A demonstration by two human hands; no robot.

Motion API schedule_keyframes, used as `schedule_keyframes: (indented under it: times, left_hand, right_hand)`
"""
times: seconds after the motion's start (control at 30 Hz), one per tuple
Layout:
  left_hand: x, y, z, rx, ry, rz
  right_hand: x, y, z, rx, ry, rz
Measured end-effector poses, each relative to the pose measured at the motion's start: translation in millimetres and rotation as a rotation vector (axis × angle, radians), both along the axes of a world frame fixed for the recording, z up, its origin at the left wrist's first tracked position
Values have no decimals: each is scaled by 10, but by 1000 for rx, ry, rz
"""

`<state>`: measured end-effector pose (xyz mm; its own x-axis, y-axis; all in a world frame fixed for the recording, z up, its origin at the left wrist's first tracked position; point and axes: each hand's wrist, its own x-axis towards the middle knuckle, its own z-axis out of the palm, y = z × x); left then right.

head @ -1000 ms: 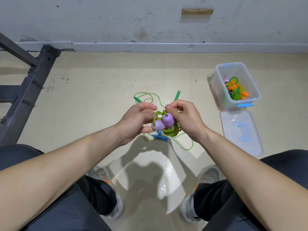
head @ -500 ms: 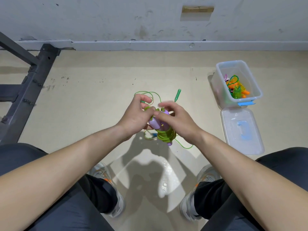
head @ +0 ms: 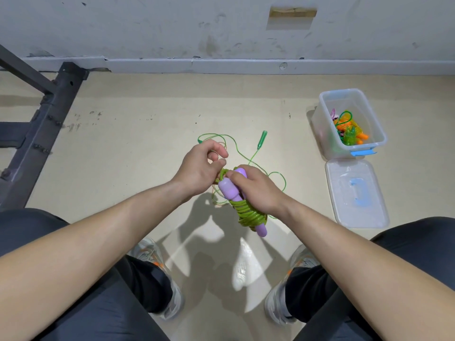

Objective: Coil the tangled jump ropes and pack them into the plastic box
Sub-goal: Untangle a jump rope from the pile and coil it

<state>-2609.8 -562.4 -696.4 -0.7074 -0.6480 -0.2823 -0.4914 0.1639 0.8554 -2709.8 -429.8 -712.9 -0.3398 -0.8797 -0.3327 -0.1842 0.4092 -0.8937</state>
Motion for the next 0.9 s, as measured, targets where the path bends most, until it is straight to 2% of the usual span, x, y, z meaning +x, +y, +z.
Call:
schedule_keyframes:
  times: [0.07,0.13,0.23,0.3,0.37,0.47,0.57,0.73,0.9]
  left_hand:
    - [7,-33,30,43,-15,-22]
    - [8,-91,83,155,-44,-32]
    - [20,-179,122,349,-71,46]
    - [29,-188,111,384,-120,49]
    - [27,-166,109,346,-246,-56]
    - [40,-147,127,206,-440,-330]
    - [42,-154,148,135,-523,-493]
    - [31,-138,54,67,-458,-490]
    - [46,-173,-38,38,-390,-438]
  right_hand:
    - [-12,13,-37,22,-79,-67]
    - [-37,32,-83,20,-100,-35]
    - [-30,51,-110,80,43,51]
    - [-2,50,-126,112,177,89]
    - [43,61,-138,109,285,140]
    - [47,100,-155,151,413,211]
    - [16,129,-172,199,485,226]
    - [12,119,-213,207,690,231]
    - [-65,155,-222,240,745,230]
